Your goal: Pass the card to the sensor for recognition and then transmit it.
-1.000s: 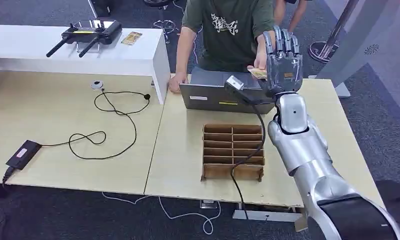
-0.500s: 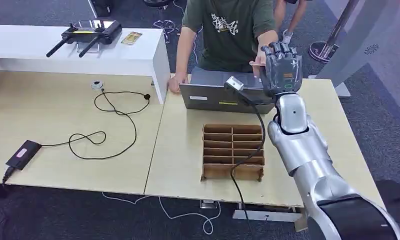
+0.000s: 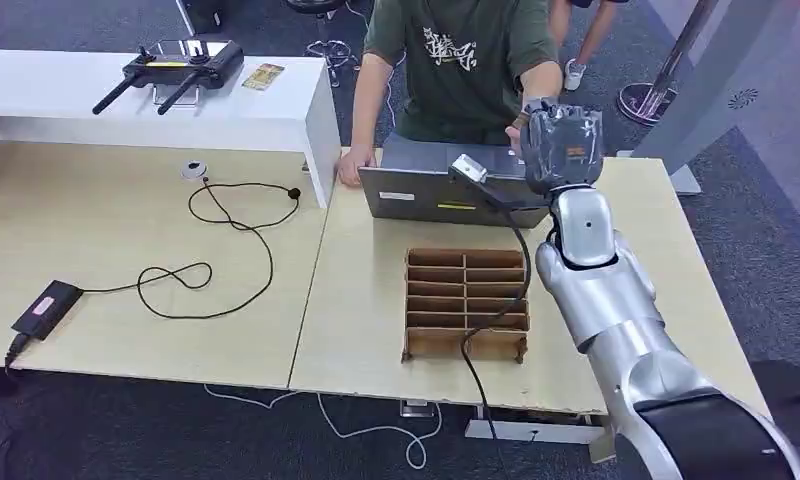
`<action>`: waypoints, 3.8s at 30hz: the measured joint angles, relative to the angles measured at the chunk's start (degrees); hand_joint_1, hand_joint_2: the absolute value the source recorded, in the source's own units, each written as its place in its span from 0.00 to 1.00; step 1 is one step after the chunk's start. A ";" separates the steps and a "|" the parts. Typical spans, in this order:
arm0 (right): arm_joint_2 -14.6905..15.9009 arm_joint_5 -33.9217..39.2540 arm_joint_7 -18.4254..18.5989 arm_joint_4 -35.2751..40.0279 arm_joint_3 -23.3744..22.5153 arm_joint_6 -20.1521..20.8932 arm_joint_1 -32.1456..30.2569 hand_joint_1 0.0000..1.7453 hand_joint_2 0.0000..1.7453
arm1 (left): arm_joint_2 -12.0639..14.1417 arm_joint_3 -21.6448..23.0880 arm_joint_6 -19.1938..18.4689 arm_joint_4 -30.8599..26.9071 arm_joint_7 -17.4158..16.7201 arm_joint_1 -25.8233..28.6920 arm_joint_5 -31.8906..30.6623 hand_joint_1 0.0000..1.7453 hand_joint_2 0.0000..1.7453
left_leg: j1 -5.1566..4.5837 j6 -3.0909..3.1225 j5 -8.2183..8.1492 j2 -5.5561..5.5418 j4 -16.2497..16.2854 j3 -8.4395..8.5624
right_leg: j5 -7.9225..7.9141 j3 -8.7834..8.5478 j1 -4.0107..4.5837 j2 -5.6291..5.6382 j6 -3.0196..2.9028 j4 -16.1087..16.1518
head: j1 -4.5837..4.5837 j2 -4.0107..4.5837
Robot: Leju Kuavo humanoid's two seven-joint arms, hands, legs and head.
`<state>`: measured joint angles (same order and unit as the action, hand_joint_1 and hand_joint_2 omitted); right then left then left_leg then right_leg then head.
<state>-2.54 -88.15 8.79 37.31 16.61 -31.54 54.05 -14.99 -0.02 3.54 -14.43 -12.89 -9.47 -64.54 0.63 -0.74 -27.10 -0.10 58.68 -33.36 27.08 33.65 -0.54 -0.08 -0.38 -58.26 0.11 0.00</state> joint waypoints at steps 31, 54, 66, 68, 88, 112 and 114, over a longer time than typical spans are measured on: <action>0.11 6.37 -4.02 1.79 -3.05 1.66 -1.45 1.00 1.00 | 0.11 0.00 -0.37 0.00 -0.07 -0.01 0.26 0.00 0.00 | 0.00 0.00 0.00 -0.01 0.00 0.00 | 0.00 -0.01 0.00 -0.01 0.00 0.00 | 0.00 0.00; -0.20 48.19 -14.01 9.99 -14.78 14.14 -4.58 1.00 1.00 | 0.24 0.00 -0.59 0.00 -0.94 -0.12 0.09 0.00 0.00 | 0.00 0.00 0.00 0.00 0.00 0.00 | 0.00 0.00 0.00 0.00 0.00 0.00 | 0.00 0.00; 0.81 60.74 -15.00 9.90 -16.26 17.07 -4.83 1.00 1.00 | 0.22 0.00 -0.90 0.00 -1.44 -0.27 0.09 0.00 0.00 | 0.00 0.00 0.00 0.01 0.00 0.00 | 0.00 0.00 -0.01 0.00 0.00 0.01 | 0.00 0.00; 1.01 61.49 -15.06 9.90 -16.26 17.07 -4.88 1.00 1.00 | 0.22 0.00 -0.90 0.00 -1.47 -0.32 0.09 0.00 0.00 | 0.00 0.00 0.00 0.00 0.00 0.00 | 0.00 0.00 -0.01 0.00 0.00 0.01 | 0.00 0.00; 2.07 64.87 -15.67 9.33 -16.13 16.02 -5.64 1.00 1.00 | 0.42 -0.02 -0.70 0.00 -1.60 -0.38 0.42 0.00 0.00 | 0.00 0.00 0.00 0.00 0.00 0.00 | 0.00 0.00 -0.01 0.00 0.00 0.00 | 0.00 0.00; 3.89 66.62 -15.98 10.25 -16.13 15.00 -7.68 1.00 1.00 | 0.48 -1.05 -0.59 0.00 -1.66 -0.37 0.55 0.00 0.00 | -0.01 0.00 0.00 0.00 0.01 0.00 | 0.00 0.00 -0.01 0.00 0.00 0.01 | 0.00 0.00; 4.13 66.60 -15.91 10.75 -16.15 15.00 -8.21 1.00 1.00 | 0.48 -1.05 -0.59 0.00 -1.71 -0.38 0.42 0.00 0.00 | -0.01 0.00 -0.01 0.00 0.01 0.00 | 0.00 0.00 -0.01 0.00 0.00 0.01 | 0.00 0.00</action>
<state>1.60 -21.55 -7.13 48.06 0.46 -16.55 45.83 -14.51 -1.07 2.95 -14.43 -14.60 -9.85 -64.13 0.62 -0.73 -27.11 -0.10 58.69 -33.36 27.07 33.65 -0.55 -0.08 -0.38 -58.25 0.11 0.00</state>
